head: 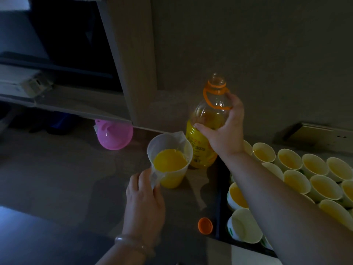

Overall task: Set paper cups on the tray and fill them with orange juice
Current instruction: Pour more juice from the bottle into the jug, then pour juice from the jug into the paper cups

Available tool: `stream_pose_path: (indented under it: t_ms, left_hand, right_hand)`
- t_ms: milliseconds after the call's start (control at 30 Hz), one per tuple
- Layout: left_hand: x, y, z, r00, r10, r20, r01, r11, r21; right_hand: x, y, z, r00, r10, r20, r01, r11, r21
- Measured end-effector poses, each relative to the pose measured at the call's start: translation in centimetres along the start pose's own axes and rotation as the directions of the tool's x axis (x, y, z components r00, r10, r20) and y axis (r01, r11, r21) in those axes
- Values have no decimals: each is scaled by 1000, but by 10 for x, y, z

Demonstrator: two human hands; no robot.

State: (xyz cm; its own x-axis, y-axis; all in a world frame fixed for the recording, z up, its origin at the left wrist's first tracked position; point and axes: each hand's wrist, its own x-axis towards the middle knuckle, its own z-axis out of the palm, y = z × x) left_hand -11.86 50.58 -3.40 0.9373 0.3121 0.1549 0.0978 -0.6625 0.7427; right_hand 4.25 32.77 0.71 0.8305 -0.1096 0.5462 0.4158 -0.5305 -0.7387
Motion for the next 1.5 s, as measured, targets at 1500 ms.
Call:
stream_pose_path:
  t_ms: [1500]
  left_hand:
    - [-13, -22, 0, 912, 410, -19, -408, 900, -151]
  right_hand:
    - [-151, -71, -7, 706, 623, 337, -708, 629, 322]
